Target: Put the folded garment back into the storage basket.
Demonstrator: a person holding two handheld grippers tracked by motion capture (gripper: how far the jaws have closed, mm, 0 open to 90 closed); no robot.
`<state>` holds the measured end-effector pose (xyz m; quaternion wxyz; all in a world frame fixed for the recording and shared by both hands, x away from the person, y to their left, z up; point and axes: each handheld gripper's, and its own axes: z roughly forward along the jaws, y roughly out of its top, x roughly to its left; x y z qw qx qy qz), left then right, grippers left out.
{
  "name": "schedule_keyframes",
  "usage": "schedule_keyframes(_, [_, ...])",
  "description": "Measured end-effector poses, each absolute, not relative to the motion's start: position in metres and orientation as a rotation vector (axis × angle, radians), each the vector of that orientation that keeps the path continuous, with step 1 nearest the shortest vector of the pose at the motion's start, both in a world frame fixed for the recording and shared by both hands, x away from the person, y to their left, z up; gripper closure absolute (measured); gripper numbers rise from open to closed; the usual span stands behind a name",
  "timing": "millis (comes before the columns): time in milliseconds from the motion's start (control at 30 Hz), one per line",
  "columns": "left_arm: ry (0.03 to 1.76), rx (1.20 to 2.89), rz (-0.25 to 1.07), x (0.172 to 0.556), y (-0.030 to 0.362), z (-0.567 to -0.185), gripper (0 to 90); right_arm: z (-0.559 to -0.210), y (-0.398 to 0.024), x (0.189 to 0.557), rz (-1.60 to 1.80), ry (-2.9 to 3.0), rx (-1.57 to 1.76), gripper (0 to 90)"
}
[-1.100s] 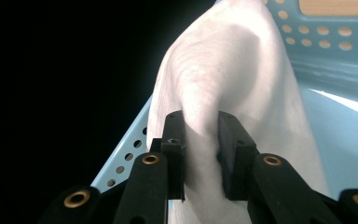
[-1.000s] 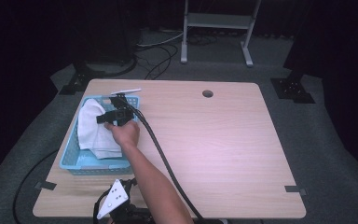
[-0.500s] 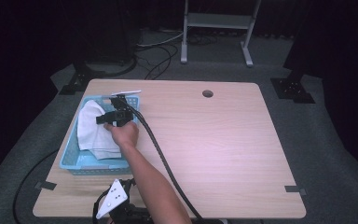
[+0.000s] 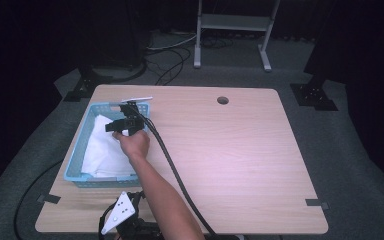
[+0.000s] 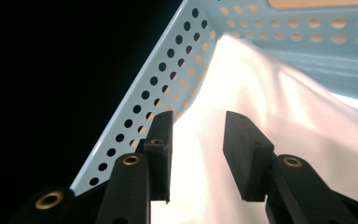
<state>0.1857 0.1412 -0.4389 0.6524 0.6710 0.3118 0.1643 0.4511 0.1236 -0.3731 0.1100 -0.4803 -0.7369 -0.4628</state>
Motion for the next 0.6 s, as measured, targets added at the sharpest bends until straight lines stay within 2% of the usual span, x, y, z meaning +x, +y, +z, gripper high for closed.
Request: schedule_keyframes(600, [0.707, 1.537, 0.379, 0.187, 0.140, -0.440, 2.5, -0.364, 0.108, 0.452, -1.330, -2.227, -1.352, 58.2])
